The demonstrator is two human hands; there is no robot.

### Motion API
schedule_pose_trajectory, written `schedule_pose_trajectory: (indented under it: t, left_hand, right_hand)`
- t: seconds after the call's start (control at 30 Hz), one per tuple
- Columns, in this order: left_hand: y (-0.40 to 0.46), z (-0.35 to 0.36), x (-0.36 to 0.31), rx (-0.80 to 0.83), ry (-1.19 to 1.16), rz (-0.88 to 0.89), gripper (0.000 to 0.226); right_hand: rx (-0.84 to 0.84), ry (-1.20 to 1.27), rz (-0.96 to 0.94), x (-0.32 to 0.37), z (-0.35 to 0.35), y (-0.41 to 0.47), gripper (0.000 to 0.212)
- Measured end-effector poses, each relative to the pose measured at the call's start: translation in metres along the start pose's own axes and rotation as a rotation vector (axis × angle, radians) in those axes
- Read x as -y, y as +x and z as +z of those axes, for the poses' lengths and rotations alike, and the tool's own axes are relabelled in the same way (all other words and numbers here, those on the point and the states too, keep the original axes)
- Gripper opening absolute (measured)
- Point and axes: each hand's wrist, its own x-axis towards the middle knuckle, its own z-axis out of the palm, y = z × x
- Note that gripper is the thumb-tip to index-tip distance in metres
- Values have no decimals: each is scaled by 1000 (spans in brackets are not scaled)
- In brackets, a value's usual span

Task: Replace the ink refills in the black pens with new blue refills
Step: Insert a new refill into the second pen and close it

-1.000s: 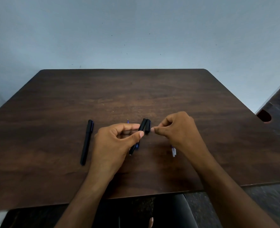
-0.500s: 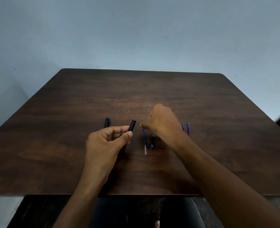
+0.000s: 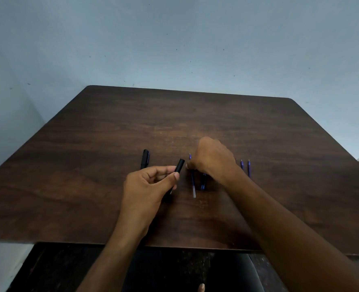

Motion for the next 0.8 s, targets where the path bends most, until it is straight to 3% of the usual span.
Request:
schedule_pose_trajectory:
  t: [0.33, 0.43, 0.53, 0.6, 0.8]
  left_hand:
    - [-3, -1, 3, 30, 8, 27, 14]
    - [-7, -1, 6, 25, -12, 32, 12]
    - [-11, -2, 7, 62, -42, 32, 20]
    - [-12, -2, 9, 68, -40, 33, 27]
    - [-11, 2, 10, 102, -34, 46, 22]
  right_hand:
    - [96, 175, -11, 1, -4, 0, 26]
    - [121, 410, -31, -11, -16, -6, 29]
    - [192, 876, -46, -29, -26, -15, 23]
    - [155, 1082, -85, -38, -29, -21, 21]
    - [-51, 1345, -190, -48, -39, -29, 21]
